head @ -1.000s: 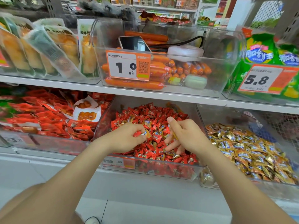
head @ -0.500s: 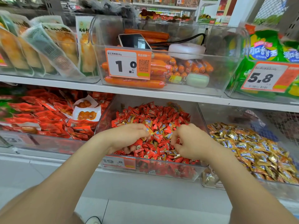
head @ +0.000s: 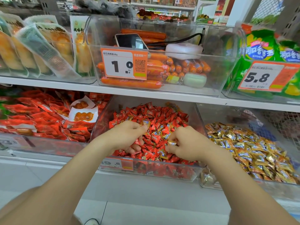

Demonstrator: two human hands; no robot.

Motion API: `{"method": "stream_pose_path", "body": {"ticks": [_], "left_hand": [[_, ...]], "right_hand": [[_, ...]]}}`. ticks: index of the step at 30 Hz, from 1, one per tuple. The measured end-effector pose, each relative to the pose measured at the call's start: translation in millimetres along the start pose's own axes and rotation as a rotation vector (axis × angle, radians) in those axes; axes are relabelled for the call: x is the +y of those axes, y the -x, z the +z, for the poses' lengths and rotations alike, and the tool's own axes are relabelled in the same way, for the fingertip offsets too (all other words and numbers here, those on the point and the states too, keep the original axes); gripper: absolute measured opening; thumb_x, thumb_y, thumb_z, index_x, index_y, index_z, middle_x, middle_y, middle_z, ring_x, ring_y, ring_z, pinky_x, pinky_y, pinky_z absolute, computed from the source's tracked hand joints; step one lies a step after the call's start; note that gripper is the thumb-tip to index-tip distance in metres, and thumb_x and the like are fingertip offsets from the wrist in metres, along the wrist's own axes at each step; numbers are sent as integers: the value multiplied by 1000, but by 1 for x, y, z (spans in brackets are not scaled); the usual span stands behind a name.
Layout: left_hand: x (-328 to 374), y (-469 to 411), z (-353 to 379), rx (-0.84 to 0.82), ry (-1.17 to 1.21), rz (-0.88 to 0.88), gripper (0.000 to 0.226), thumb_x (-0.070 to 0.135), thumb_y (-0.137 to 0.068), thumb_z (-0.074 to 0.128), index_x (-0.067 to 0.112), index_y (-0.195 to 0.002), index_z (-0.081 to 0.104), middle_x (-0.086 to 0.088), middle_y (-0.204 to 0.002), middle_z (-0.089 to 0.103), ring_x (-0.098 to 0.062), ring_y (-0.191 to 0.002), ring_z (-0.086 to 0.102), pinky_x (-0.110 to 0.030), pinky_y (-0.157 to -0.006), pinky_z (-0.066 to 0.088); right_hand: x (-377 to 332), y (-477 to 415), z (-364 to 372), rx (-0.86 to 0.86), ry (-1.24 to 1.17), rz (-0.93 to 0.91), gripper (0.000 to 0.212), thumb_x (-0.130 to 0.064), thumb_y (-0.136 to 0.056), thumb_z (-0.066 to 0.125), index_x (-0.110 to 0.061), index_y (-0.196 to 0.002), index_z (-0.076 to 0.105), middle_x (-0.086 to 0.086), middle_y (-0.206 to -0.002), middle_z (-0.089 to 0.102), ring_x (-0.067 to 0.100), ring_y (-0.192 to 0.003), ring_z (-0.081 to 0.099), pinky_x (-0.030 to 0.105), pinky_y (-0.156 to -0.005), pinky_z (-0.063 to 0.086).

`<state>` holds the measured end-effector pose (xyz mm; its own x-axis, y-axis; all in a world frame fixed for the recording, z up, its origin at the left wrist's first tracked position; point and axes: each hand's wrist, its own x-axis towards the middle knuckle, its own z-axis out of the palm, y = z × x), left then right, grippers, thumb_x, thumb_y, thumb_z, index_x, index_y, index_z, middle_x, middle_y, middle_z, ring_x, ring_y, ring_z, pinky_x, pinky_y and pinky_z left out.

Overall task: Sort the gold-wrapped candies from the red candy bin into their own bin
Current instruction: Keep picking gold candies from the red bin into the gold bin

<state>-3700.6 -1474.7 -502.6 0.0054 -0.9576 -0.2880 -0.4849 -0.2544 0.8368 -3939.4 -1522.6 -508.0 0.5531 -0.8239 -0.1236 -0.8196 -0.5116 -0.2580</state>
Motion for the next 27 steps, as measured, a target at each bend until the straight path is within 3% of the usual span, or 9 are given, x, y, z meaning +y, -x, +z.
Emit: {"method": "stream_pose_path", "body": {"ticks": [4,6,7,8,12,15,18,22,27], "left_hand": [[-4,2,-5,150,-311,133,46,56,-103,54,21,-80,73,-6,-65,71,-11,-43,41,-27,-52,42],[-4,4,-4,157,-344,137,39,46,-106,56,19,-86,76,17,-48,41,2,-49,29,-22,-50,39],[-3,3,-5,156,-358,138,34,37,-107,56,17,-89,77,24,-79,31,0,-91,32,-17,-50,39],[-3,2,-5,151,-362,132,29,26,-108,55,18,-91,78,24,-73,52,-9,-65,69,-15,-53,42],[-3,-2,-9,120,-341,113,51,-7,-95,36,24,-98,77,-5,-103,72,-24,-64,66,-35,-51,48],[-4,-9,-8,159,-390,129,39,-1,-94,41,20,-98,74,-3,-92,72,-17,-60,60,-29,-56,47],[-14,-20,-8,278,-516,157,24,6,-98,49,14,-106,70,2,-94,67,-14,-75,62,-33,-69,53],[-26,-32,-7,317,-715,168,49,1,-95,61,21,-139,56,-10,-128,52,-32,-108,61,-42,-91,53],[-30,-44,-3,238,-730,179,57,20,-95,75,33,-145,51,-6,-136,42,-34,-114,61,-46,-98,53]], "right_hand": [[-5,3,-4,100,-81,21,40,-30,-103,47,-10,-69,40,9,-62,46,19,-59,38,40,-55,36],[-7,2,-6,94,-136,-14,34,-24,-102,45,-3,-78,56,16,-69,64,23,-59,50,41,-57,46],[-8,1,-7,78,-184,-33,28,-18,-100,45,-6,-87,66,12,-69,69,22,-56,53,40,-58,50],[-8,-1,-7,65,-226,-45,28,-13,-99,44,-13,-94,72,3,-62,68,19,-51,52,36,-58,51],[-10,-7,0,14,-176,-74,22,-25,-97,57,-21,-92,78,-12,-54,62,8,-55,58,30,-64,55],[-8,-11,9,-74,-6,-77,37,-56,-84,80,-29,-107,78,-18,-69,55,6,-80,52,36,-80,54],[-6,-16,15,-107,-32,-90,27,-48,-84,85,-25,-98,80,-16,-66,58,3,-71,57,27,-68,48],[-8,-19,13,-48,-99,-46,25,-22,-99,59,-9,-81,69,-1,-67,68,13,-63,61,24,-61,46],[-14,-14,6,113,-183,-38,41,-40,-109,47,-13,-77,48,-2,-59,48,16,-56,43,40,-58,38]]}}
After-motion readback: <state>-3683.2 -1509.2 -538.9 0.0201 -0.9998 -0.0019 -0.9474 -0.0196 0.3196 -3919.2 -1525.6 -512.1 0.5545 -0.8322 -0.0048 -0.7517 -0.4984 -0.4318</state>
